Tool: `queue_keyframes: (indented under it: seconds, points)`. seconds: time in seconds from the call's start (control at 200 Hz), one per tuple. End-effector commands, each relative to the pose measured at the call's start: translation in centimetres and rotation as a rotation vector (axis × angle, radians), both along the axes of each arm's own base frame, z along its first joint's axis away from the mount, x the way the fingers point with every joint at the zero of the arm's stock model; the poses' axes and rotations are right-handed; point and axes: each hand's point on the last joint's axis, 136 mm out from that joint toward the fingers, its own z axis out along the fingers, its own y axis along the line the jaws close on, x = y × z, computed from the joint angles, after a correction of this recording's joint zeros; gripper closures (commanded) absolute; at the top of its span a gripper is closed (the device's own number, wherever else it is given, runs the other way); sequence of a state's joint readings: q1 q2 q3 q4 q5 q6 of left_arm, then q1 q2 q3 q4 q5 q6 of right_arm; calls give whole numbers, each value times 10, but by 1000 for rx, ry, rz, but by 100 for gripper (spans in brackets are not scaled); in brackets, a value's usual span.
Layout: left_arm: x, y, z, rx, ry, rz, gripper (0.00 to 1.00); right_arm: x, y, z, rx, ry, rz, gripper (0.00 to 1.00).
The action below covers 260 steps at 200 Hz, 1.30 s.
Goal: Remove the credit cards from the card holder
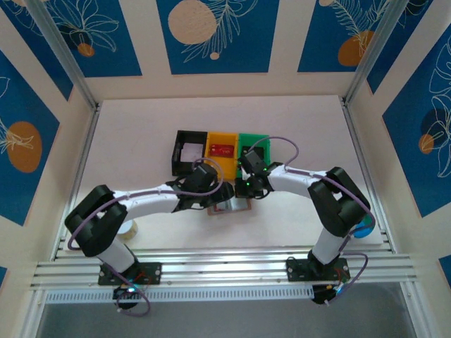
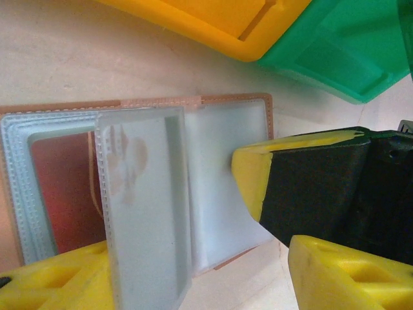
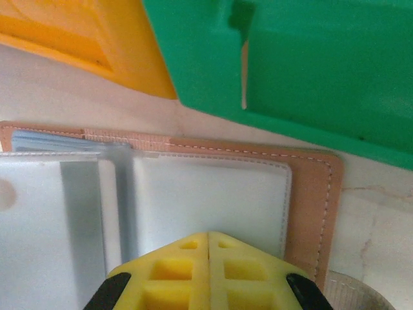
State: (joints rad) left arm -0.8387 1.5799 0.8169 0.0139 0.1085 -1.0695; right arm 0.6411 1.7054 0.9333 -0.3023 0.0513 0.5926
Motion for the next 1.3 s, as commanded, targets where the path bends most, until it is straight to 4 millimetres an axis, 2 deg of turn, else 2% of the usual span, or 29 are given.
queue_keyframes:
  seconds: [0.0,0.27,0.88,1.295]
  points:
    - [9,-56,70,-235,-114,-77,35,-7,15,11,85,2,24,100]
    - [10,-62,78,-250,-124,-83,35,-5,12,21,138,-23,7,100]
    - [11,-85,78,-276,-117,-105,35,2,-6,37,187,-78,-59,100]
    - [9,-83,71,-268,-113,-104,35,3,-9,46,230,-102,-66,100]
